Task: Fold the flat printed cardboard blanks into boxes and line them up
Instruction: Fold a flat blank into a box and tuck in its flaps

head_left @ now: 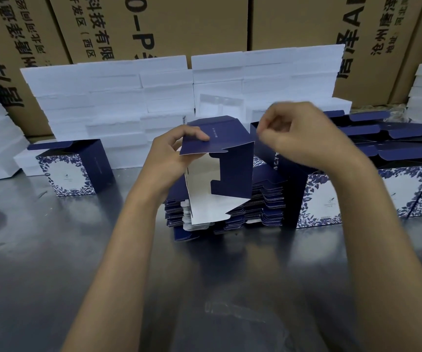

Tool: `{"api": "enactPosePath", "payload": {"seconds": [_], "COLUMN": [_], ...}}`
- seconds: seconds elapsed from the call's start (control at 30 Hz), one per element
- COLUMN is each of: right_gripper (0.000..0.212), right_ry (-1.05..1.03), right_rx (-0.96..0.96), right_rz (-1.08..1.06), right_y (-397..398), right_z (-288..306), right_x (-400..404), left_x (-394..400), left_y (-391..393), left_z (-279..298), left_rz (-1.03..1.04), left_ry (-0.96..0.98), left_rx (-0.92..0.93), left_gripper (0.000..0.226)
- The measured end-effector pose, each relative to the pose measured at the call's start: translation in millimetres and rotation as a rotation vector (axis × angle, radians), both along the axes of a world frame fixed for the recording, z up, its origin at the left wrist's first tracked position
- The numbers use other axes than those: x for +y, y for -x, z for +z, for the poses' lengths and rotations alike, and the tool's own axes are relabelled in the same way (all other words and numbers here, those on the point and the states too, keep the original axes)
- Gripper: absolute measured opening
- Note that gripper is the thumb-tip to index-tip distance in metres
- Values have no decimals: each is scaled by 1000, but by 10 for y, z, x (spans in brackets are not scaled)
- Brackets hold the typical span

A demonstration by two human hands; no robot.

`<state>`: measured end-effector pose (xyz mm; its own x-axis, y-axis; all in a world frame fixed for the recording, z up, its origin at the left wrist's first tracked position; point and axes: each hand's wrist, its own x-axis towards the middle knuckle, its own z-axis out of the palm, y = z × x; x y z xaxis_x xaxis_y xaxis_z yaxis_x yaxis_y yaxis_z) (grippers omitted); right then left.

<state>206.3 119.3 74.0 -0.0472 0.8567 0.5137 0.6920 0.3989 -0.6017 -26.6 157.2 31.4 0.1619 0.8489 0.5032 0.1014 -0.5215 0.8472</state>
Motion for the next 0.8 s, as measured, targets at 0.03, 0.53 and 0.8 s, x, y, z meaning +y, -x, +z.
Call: {"api": "enactPosePath", "payload": {"seconds": [0.03, 0.53, 0.8], "right_gripper": [6, 38, 19], "right_ry": [-50, 80, 77], "right_rx": [86, 1, 378], "right_rz": [12, 211, 328], "right_y": [1, 237, 333], "right_z": [30, -296, -347], "right_x": [-24, 198, 229], "left_x": [-1, -236, -129], "left_y": [-1, 237, -62], "left_z": [1, 186, 106], "left_rz": [-6, -187, 62], "left_ry": [-5, 195, -6], "left_rx": [5, 636, 93], "left_gripper": [26, 95, 20]}}
